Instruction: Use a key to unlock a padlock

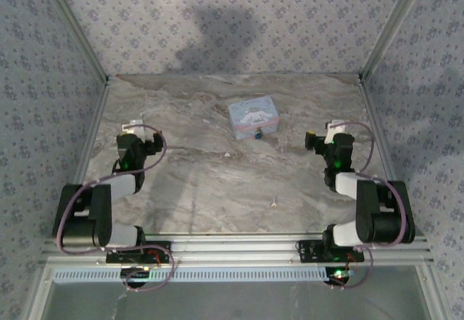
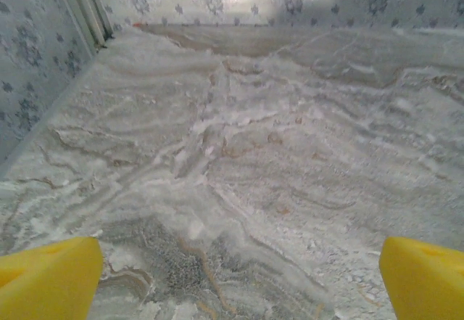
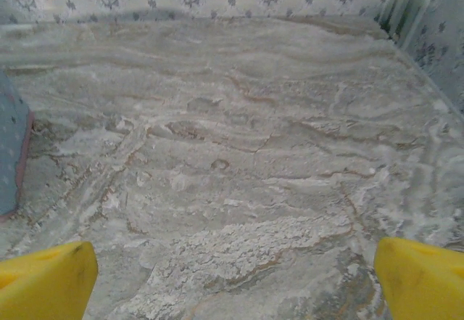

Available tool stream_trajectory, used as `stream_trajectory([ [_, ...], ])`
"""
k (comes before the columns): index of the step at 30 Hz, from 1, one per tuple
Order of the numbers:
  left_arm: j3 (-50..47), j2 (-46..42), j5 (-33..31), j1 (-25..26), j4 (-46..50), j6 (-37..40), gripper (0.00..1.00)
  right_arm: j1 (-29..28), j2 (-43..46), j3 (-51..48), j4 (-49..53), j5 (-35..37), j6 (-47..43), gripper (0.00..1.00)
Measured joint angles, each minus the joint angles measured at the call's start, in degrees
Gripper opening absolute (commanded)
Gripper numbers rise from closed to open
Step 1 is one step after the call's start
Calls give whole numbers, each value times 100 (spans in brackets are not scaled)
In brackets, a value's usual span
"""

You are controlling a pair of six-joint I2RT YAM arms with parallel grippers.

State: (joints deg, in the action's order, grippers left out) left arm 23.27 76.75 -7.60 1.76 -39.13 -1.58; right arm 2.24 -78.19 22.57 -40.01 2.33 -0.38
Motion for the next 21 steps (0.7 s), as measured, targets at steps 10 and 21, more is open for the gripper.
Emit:
stream_trajectory([
  [10, 1117, -1220, 225, 57, 2334, -1392, 98, -315, 1521, 844, 2728, -170, 1228, 90],
  [21, 1281, -1329, 918, 984, 3165, -3399, 98, -1904, 1862, 1432, 5812, -1001, 2474, 65],
])
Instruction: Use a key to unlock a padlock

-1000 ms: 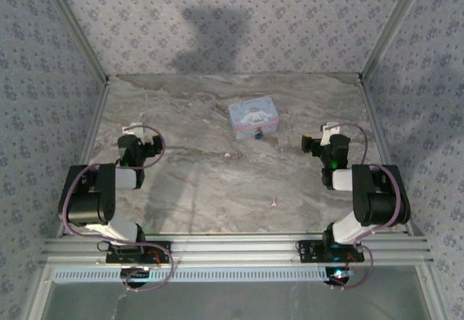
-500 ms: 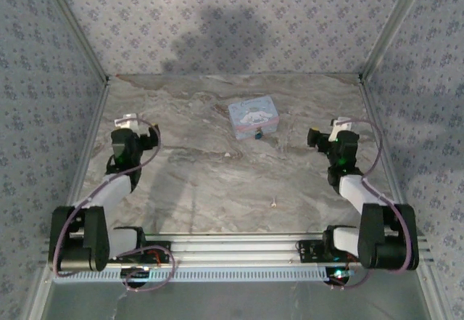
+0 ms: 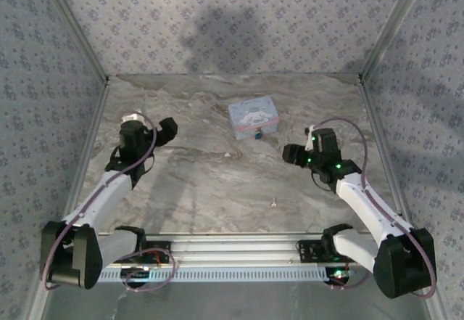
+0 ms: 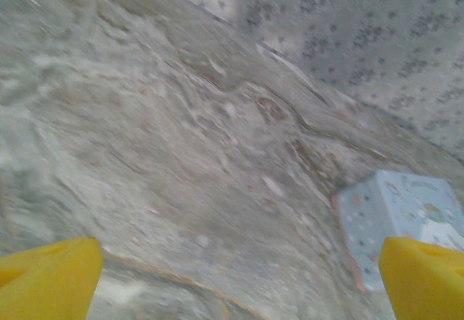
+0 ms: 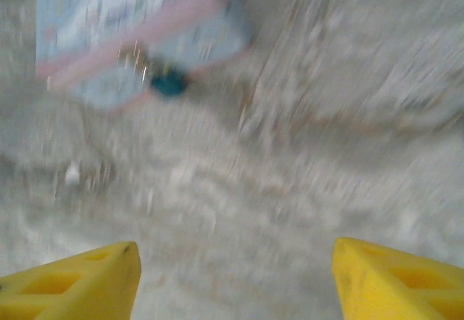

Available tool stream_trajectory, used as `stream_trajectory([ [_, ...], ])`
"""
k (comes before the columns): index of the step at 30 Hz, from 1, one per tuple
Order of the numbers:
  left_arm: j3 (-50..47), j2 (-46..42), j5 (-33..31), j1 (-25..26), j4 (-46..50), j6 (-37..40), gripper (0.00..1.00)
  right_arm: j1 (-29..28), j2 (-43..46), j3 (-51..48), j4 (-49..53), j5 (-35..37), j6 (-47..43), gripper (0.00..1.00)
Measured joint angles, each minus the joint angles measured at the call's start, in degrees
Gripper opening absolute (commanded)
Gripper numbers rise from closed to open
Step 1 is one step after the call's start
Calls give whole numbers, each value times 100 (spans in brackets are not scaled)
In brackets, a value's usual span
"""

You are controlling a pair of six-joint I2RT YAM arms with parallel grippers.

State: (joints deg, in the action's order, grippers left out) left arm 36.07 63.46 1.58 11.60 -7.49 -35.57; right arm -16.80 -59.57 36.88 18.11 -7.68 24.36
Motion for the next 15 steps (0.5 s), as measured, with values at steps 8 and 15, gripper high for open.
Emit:
stream_trajectory([
  [8, 2, 544, 96, 529, -11, -369, 98, -1121, -37, -518, 798, -479, 1001, 48],
  [15, 103, 608, 94, 535, -31, -396, 98, -1849, -223, -774, 962, -522, 1644, 40],
])
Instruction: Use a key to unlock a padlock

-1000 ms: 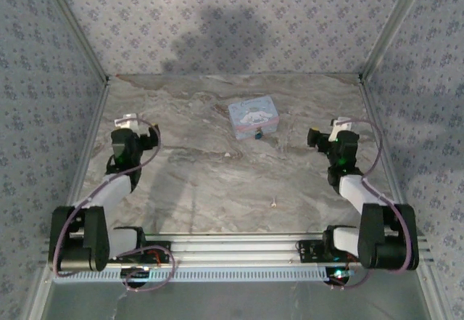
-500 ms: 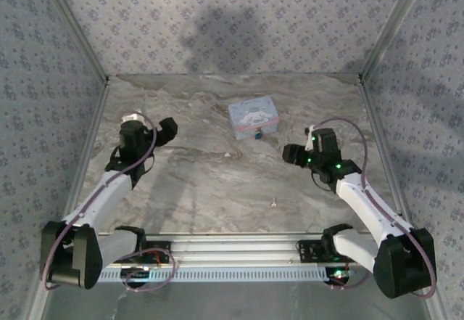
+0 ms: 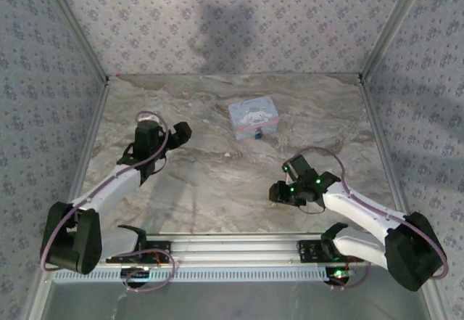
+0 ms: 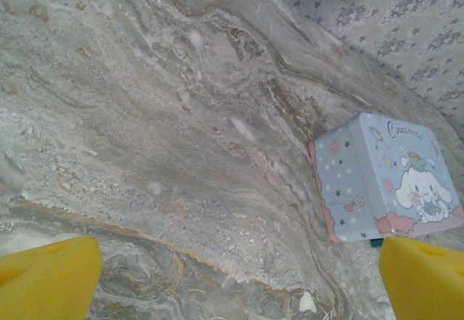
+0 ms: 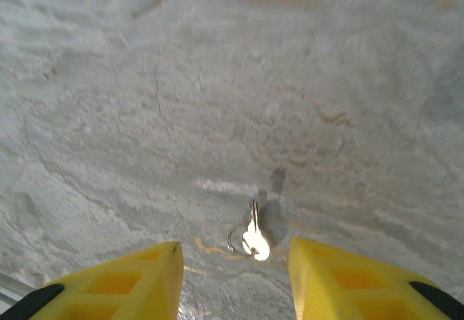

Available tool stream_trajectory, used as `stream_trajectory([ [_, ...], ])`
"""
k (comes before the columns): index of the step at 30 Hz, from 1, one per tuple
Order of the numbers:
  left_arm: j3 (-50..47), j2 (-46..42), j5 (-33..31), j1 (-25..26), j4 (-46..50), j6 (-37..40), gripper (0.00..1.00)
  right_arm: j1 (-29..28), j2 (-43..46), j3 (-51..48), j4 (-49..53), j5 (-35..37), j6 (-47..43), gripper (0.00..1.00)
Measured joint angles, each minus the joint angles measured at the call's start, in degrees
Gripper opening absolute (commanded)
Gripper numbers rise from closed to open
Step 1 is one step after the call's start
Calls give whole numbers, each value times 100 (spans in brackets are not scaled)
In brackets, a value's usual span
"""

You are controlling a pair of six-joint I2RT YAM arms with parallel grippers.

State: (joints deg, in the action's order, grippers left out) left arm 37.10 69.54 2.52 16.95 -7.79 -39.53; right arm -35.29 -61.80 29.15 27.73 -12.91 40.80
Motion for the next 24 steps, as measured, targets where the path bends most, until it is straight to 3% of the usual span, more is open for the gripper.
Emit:
stream_trajectory([
  [24, 4, -85, -46, 0, -11, 9, 98, -470, -855, 144, 105, 323, 341, 27],
])
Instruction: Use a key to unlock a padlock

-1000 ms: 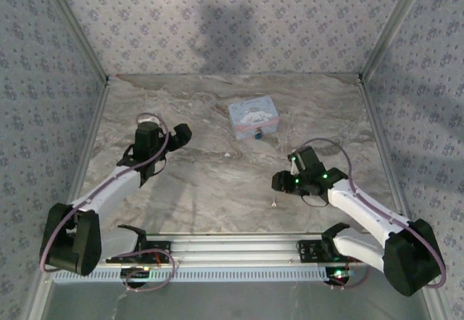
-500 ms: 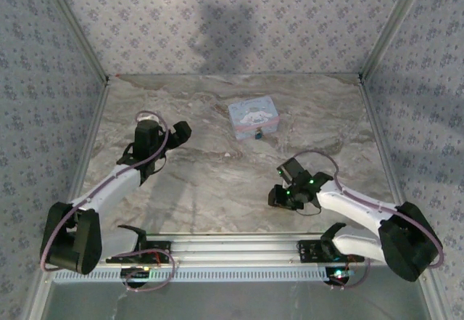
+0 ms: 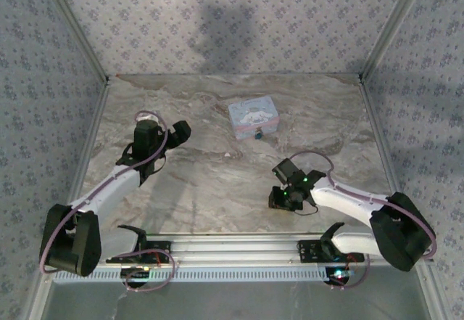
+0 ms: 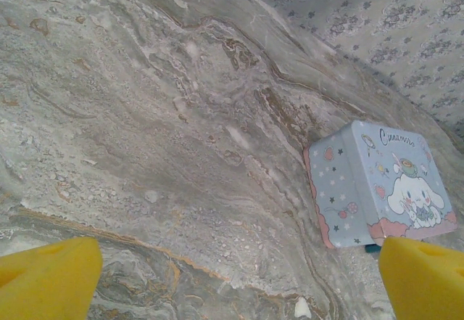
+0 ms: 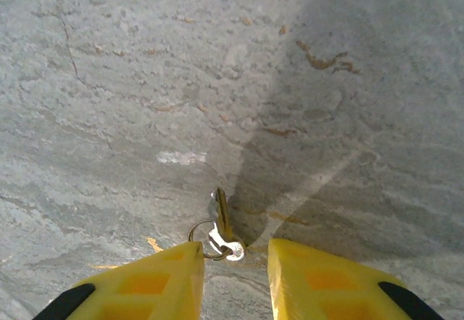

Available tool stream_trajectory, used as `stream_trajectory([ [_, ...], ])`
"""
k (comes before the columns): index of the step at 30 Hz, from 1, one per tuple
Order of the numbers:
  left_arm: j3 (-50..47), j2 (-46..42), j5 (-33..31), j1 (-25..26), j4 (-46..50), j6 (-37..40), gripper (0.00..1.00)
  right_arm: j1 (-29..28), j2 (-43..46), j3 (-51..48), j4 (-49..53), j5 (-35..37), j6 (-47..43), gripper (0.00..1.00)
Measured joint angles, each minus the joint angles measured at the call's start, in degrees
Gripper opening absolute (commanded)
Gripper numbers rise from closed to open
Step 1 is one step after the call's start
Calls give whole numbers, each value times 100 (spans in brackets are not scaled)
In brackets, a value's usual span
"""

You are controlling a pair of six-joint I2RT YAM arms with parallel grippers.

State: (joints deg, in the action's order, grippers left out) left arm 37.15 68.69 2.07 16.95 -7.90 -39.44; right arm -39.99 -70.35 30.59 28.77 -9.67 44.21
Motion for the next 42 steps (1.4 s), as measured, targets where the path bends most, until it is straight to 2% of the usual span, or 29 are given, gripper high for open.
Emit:
stream_trajectory([
  [24, -2, -188, -146, 0, 7, 101, 98, -280, -402, 323, 129, 289, 31, 26],
  [29, -2, -195, -149, 0, 24, 114, 98, -321, -544, 435, 249, 361, 42, 21],
  [37, -11, -282, -190, 0, 48, 166, 98, -378, -658, 562, 402, 472, 42, 4],
  [42, -11, -332, -214, 0, 61, 197, 98, -420, -605, 573, 254, 428, -13, 0],
])
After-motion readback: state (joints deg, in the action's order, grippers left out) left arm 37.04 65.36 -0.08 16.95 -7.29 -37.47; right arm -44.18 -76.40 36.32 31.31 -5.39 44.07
